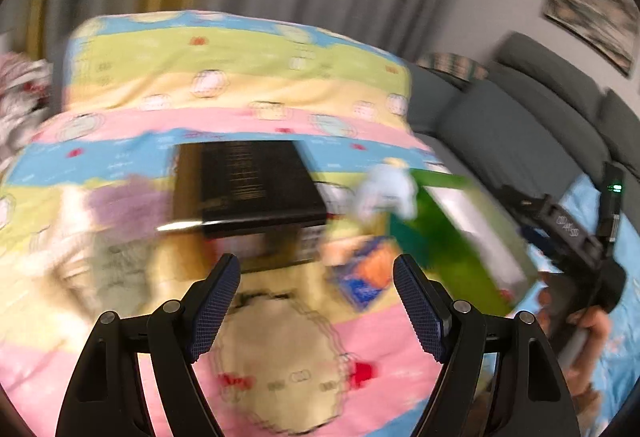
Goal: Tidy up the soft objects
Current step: 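Return the right gripper to the pile and grasp the grey-green cloth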
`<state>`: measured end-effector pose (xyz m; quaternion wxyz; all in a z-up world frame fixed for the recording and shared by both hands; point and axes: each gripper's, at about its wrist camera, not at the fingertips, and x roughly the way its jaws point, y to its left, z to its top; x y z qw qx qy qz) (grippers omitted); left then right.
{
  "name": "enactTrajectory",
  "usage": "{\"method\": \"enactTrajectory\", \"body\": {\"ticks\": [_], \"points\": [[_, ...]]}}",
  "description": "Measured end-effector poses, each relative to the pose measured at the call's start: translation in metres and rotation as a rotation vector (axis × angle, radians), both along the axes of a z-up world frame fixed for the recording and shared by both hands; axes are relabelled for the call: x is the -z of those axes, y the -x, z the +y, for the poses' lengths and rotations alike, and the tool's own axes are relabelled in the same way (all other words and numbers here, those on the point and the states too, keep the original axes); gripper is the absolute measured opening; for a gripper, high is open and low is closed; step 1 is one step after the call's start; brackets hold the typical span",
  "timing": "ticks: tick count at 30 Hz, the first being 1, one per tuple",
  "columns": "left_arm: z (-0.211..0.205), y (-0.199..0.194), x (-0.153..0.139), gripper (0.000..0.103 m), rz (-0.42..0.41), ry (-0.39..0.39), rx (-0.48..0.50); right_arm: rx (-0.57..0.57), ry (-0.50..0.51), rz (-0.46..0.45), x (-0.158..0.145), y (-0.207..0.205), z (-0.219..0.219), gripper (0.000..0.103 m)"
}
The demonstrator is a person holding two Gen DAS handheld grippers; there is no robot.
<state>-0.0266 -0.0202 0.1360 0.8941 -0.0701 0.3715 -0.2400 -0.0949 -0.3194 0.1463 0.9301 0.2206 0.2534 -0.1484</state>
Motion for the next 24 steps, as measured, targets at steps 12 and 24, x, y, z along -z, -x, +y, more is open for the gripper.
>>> {"method": "enactTrajectory", "body": {"ticks": [12,24], "points": [[0.141,-0.001,0.052,0.079,0.048,0.029,-0.347,-0.152,0.137,0.041,0.001,-0.021,0.083,0.102],[0.197,-0.001,0.056,0.079,0.103,0.062,-0.444,-0.467,0.052,0.107,0.018,-0.049,0.176,0.102]]}}
